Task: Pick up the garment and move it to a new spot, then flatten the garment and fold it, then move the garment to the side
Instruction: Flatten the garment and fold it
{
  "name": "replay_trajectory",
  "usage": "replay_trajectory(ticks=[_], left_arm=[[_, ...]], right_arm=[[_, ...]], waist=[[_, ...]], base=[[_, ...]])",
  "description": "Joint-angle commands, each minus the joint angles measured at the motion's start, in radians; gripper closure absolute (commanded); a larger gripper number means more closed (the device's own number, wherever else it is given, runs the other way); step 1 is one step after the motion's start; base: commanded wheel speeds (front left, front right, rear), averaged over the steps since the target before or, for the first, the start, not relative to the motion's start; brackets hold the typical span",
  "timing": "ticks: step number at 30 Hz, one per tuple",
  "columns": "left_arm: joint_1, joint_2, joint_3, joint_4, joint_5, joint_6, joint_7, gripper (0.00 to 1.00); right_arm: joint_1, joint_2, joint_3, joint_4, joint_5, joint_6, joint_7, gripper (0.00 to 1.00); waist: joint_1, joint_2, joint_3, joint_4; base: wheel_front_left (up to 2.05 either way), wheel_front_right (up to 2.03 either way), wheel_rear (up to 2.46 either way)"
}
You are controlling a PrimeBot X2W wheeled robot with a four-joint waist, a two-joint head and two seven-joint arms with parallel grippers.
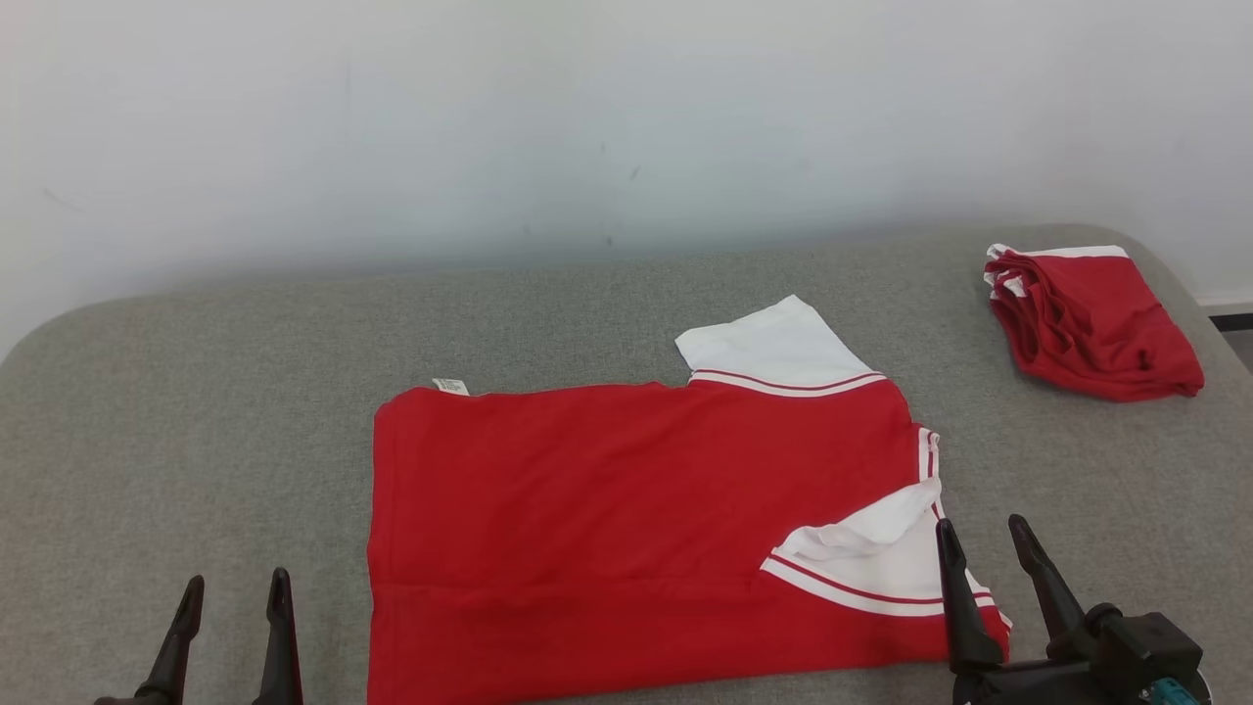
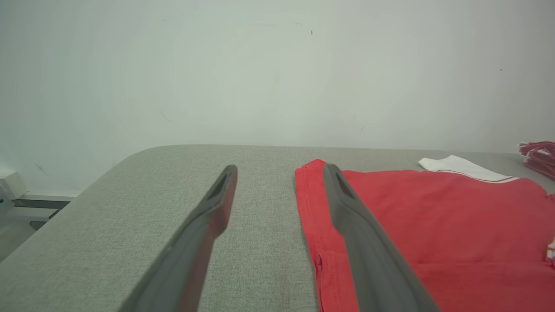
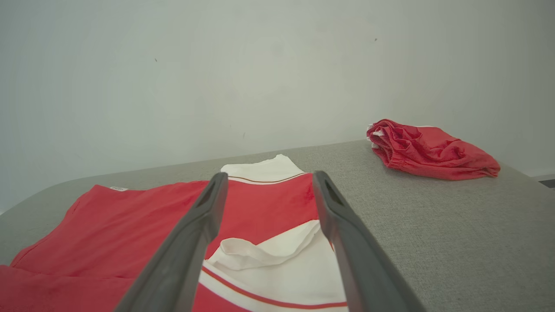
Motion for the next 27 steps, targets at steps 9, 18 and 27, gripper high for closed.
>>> replay_trajectory(ticks=[9,18,27], left_arm=[[0.013,-0.013,0.009,0.007,0.014,-0.003,-0.003,0.0],[0.01,-0.01,0.006,0.008,0.02,-0.007,-0.003,0.0],[-0.027,0.016,-0.02,0.042,0.01,-0.007,-0.003,0.0]], right_arm=[[0.0,-0.007,-0.002,0.013,-0.005,-0.003,-0.007,0.0],[0.002,-0.005,-0.005,0.021,-0.004,-0.003,-0.007,0.0],[-0.032,-0.016,-0.003,0.042,0.011,-0.003,-0.007,0.0]], waist=[[0.0,0.0,0.0,0.007],[0.0,0.0,0.002,0.009],[0.0,0.0,0.012,0.011]], base=[[0.0,0.0,0.0],[0.0,0.0,0.0],[0.0,0.0,0.0]])
